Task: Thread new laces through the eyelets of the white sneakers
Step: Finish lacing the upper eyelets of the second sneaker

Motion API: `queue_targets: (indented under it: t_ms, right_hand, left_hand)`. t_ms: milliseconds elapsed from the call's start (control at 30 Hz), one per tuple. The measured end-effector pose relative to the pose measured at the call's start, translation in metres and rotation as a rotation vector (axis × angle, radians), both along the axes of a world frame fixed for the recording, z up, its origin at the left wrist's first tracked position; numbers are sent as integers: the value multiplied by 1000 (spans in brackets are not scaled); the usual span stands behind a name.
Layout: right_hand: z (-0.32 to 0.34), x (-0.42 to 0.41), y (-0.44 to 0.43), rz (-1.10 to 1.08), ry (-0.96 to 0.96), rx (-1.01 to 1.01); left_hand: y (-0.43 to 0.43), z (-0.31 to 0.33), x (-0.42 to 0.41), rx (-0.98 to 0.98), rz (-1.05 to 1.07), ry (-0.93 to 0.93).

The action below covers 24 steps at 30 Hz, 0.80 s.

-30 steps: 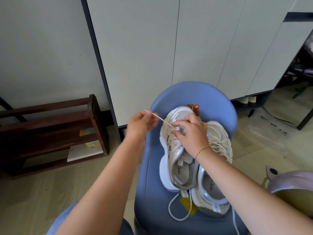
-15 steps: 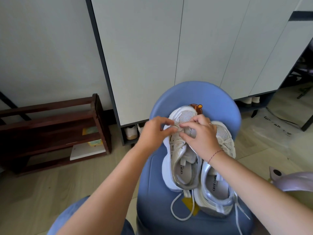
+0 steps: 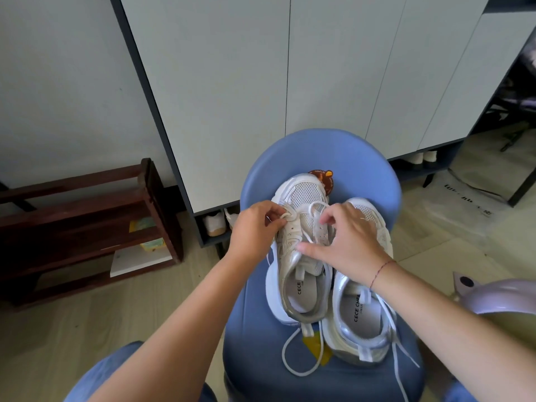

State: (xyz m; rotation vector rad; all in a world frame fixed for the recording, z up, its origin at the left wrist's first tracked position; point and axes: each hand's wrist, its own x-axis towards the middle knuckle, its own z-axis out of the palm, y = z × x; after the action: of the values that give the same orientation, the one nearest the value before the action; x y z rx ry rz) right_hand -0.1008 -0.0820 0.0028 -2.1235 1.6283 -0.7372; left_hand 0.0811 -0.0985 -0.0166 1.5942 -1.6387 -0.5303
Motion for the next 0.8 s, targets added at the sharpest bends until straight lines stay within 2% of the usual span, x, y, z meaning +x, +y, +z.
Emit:
queue_targets:
  t_ms: [200,367,633,733,800]
  right_hand:
    - [2,-9,3,40,169,-33]
    - [-6,-13,7,41,124,-35]
    - [-10,-8,16,-99,139,-91]
    - [-10,-9,18,-128,137,-105]
    - [-11,-8,20,-127,129,-136]
  left_hand:
    - [-4,2,9,-23,6,-19]
    - [-5,8,19,-2,90,-8]
    - [-5,22,69,-40,522,203]
    - [-1,23,97,-44,728,437]
    - [3,21,107,-19,794,531]
